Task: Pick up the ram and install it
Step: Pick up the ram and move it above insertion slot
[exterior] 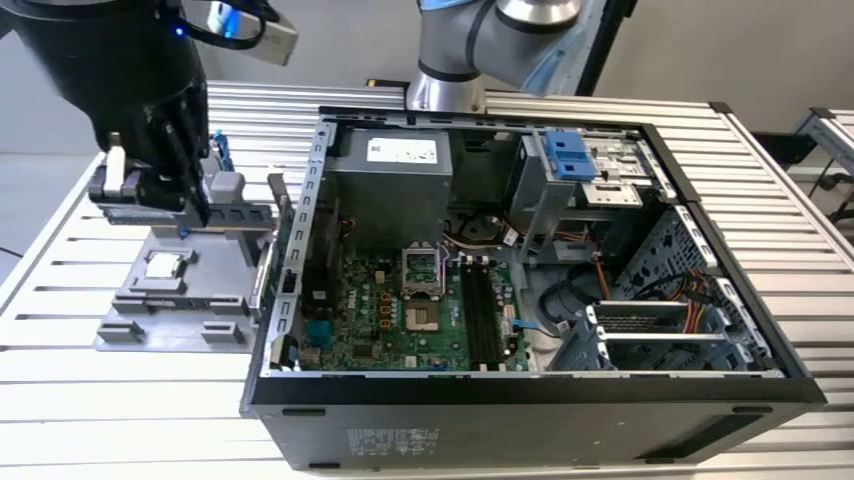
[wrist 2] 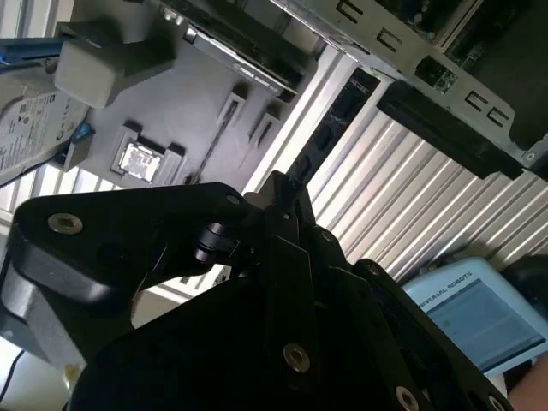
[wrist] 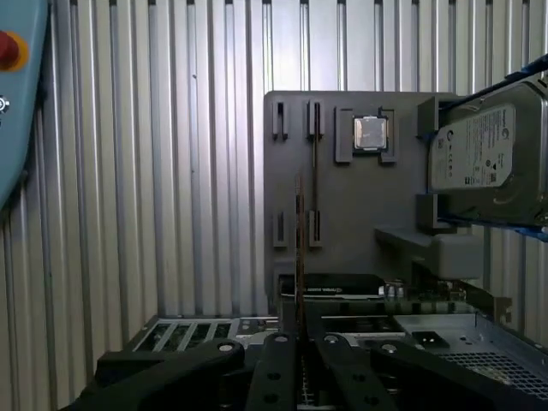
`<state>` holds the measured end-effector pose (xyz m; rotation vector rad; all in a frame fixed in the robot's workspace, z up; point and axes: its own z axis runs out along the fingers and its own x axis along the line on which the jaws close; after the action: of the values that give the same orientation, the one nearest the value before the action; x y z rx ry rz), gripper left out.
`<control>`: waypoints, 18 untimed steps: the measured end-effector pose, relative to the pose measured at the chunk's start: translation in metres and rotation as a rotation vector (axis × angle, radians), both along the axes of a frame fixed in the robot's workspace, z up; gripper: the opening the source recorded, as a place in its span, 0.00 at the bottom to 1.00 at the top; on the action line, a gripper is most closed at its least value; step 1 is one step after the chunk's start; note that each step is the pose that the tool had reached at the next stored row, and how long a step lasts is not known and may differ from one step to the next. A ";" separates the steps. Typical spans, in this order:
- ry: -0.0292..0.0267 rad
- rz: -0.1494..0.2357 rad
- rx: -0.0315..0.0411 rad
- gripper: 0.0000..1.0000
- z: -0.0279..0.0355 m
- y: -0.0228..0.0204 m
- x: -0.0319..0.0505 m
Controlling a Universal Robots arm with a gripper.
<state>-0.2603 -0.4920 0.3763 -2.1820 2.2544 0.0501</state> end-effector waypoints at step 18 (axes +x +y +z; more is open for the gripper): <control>0.0001 0.004 -0.0001 0.00 0.0000 0.0000 0.1014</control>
<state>-0.1589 -0.4920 0.3763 -2.1867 2.2502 0.0501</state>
